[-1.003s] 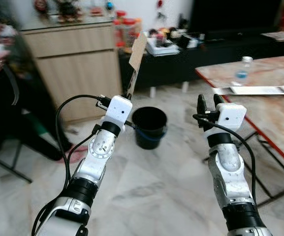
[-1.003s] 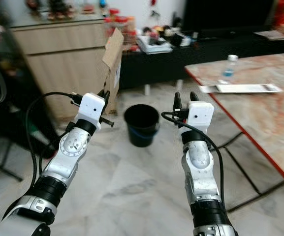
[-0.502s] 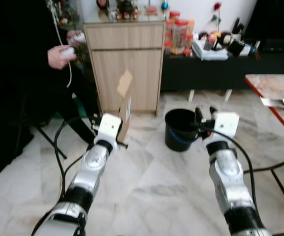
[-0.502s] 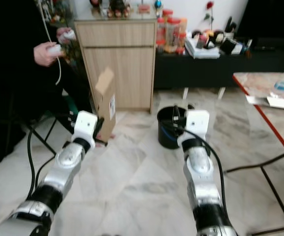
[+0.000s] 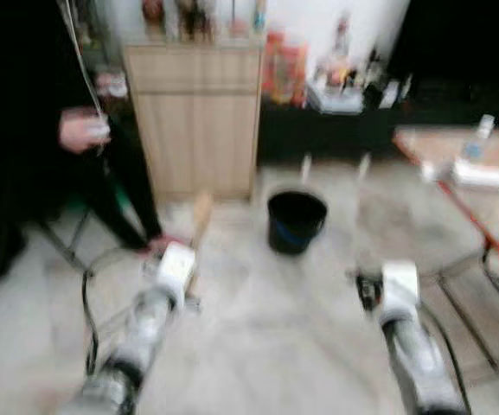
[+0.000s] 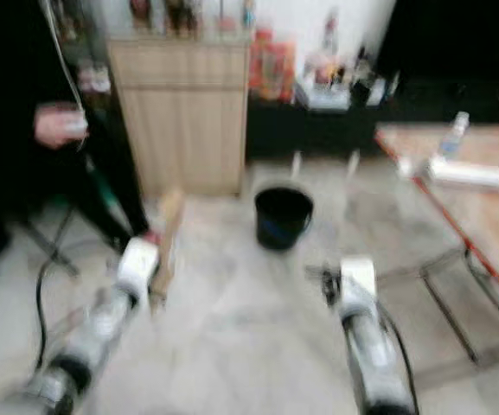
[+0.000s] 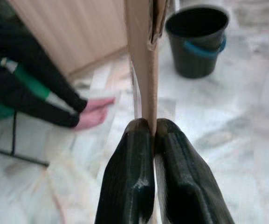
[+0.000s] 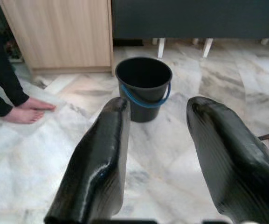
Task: Picking trash to rubbish bin
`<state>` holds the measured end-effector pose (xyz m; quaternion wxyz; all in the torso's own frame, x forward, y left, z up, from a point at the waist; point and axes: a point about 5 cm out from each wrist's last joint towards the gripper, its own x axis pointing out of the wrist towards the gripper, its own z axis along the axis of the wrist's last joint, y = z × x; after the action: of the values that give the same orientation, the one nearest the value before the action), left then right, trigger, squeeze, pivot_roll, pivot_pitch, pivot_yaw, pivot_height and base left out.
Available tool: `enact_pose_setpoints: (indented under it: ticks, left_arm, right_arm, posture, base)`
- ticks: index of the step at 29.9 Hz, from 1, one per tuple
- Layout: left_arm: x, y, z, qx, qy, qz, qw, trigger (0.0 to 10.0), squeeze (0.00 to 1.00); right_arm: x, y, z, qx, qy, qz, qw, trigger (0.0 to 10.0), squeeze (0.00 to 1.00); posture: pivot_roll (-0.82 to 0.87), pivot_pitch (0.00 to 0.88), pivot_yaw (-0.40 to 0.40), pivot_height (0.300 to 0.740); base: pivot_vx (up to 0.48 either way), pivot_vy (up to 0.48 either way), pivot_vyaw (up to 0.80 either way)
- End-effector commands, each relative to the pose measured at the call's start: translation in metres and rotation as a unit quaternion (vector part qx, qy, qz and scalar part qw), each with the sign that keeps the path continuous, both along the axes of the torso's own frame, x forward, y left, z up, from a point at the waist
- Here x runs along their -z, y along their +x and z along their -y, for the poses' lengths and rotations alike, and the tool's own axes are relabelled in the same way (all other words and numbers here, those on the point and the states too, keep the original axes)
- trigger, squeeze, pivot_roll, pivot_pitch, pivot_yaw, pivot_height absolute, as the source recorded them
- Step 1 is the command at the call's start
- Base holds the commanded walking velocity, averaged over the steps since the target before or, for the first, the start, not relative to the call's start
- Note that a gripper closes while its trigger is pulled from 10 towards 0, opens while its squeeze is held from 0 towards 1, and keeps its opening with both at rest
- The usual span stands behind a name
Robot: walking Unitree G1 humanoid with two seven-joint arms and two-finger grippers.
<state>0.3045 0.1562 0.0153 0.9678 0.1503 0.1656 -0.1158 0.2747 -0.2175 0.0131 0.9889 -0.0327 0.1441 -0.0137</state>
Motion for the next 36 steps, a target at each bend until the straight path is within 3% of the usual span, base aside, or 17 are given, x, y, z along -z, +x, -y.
enact_pose_setpoints:
  ticks: [1,4,10,20,27,36]
  left_arm:
    - [-0.005,0.004,-0.004,-0.001,0.012,0.008,1.000,10.0,0.00]
    - [-0.004,0.004,-0.004,-0.001,0.013,0.007,1.000,10.0,0.00]
    - [0.013,-0.008,-0.009,-0.007,0.027,-0.036,0.999,10.0,0.00]
    - [0.027,-0.021,-0.014,-0.008,0.043,-0.075,0.996,10.0,0.00]
    - [0.033,-0.027,-0.016,-0.010,0.049,-0.094,0.994,10.0,0.00]
    - [0.040,-0.034,-0.018,-0.019,0.051,-0.114,0.992,10.0,0.00]
  right_arm:
    - [0.003,0.000,0.000,0.004,0.009,-0.003,1.000,10.0,0.00]
    - [0.004,-0.001,0.001,0.004,0.010,-0.004,1.000,10.0,0.00]
    - [0.033,-0.027,0.014,0.035,0.014,-0.083,0.996,10.0,0.00]
    - [0.056,-0.054,0.022,0.067,0.016,-0.159,0.985,10.0,0.00]
    - [0.074,-0.077,0.019,0.086,0.029,-0.212,0.973,10.0,0.00]
    - [0.084,-0.090,0.010,0.102,0.048,-0.239,0.964,10.0,0.00]
  posture:
    - [0.03,0.001,-0.027,0.740]
    - [0.03,0.001,-0.027,0.740]
    - [0.02,0.000,-0.027,0.740]
    - [0.03,0.000,-0.023,0.740]
    - [0.03,0.000,-0.018,0.740]
    - [0.05,0.000,-0.007,0.740]
  base:
    - [0.480,0.000,0.00]
    - [0.480,0.000,0.00]
    - [0.480,0.000,0.00]
    - [0.424,0.000,0.00]
    - [0.355,0.000,0.00]
    - [0.344,0.000,0.00]
